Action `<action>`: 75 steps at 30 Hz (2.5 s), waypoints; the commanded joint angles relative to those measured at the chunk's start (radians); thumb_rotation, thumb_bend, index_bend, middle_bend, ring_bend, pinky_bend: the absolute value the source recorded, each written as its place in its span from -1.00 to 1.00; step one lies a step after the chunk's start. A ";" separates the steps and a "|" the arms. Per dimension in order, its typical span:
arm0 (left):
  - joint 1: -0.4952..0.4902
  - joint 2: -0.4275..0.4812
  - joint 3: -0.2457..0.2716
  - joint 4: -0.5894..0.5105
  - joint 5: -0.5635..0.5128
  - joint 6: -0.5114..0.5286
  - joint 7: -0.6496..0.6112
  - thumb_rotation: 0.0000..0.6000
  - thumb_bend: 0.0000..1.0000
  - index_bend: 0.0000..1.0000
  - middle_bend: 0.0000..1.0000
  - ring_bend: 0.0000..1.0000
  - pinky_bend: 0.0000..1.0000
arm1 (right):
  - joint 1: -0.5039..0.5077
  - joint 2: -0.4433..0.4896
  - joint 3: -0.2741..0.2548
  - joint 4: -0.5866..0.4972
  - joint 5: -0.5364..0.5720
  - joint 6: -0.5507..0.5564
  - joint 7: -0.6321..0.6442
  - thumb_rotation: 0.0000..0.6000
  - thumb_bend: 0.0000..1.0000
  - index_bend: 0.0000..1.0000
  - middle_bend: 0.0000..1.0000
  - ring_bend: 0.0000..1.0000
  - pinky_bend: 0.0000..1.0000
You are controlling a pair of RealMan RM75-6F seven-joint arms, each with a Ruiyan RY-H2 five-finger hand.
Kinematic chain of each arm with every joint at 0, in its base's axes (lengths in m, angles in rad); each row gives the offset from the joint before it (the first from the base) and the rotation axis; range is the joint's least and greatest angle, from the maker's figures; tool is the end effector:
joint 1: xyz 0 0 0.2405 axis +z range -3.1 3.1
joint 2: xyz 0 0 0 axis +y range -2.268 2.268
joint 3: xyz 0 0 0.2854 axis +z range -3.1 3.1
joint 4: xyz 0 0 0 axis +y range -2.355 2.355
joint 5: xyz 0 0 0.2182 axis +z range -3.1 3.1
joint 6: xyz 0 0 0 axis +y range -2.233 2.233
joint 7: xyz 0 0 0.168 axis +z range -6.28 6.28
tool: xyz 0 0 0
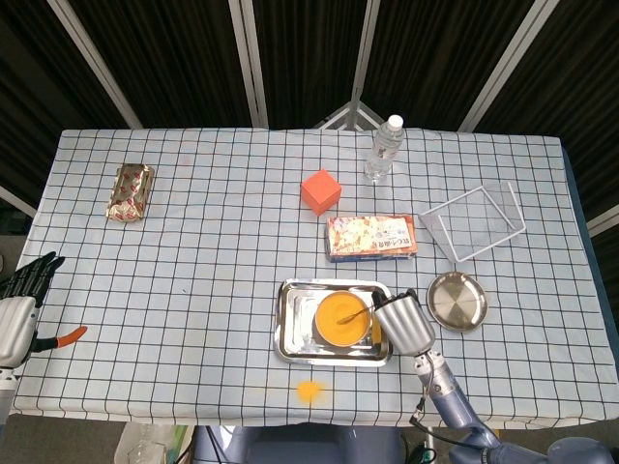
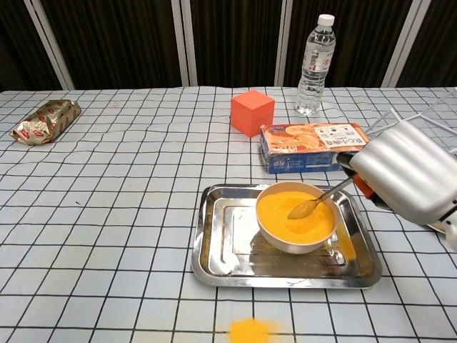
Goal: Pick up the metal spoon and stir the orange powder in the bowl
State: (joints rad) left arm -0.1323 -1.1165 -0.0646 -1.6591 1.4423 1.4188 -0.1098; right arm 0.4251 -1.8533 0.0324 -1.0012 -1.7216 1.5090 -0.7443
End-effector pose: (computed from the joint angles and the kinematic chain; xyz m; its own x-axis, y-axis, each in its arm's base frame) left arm -0.3317 0.2259 0.1559 0.2426 0.0408 0.9693 0.9700 0.0030 -0.2429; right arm -0.2170 -0.2874 -0.0602 0.7542 0.4128 0.5106 -0.4068 -0.3167 0.8569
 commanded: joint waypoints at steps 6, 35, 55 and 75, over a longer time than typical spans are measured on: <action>0.000 0.000 0.000 0.000 0.001 0.001 -0.002 1.00 -1.00 -1.00 -1.00 -1.00 -1.00 | 0.000 0.017 0.002 -0.032 -0.014 0.008 -0.011 1.00 0.49 0.66 1.00 1.00 0.95; -0.001 -0.001 0.001 0.001 0.001 -0.001 0.005 1.00 -1.00 -1.00 -1.00 -1.00 -1.00 | -0.029 0.021 -0.004 -0.022 -0.021 -0.007 -0.026 1.00 0.49 0.66 1.00 1.00 0.95; -0.001 0.003 -0.003 -0.002 -0.008 -0.006 -0.008 1.00 -1.00 -1.00 -1.00 -1.00 -1.00 | 0.015 -0.048 0.040 0.056 0.007 -0.050 -0.006 1.00 0.49 0.66 1.00 1.00 0.95; -0.002 0.004 -0.005 0.000 -0.008 -0.007 -0.011 1.00 -1.00 -1.00 -1.00 -1.00 -1.00 | 0.043 -0.041 0.057 0.025 0.013 -0.046 -0.033 1.00 0.49 0.66 1.00 1.00 0.95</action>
State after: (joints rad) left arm -0.1347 -1.1126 -0.0694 -1.6591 1.4339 1.4122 -0.1211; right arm 0.4688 -1.8960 0.0905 -0.9739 -1.7077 1.4614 -0.7757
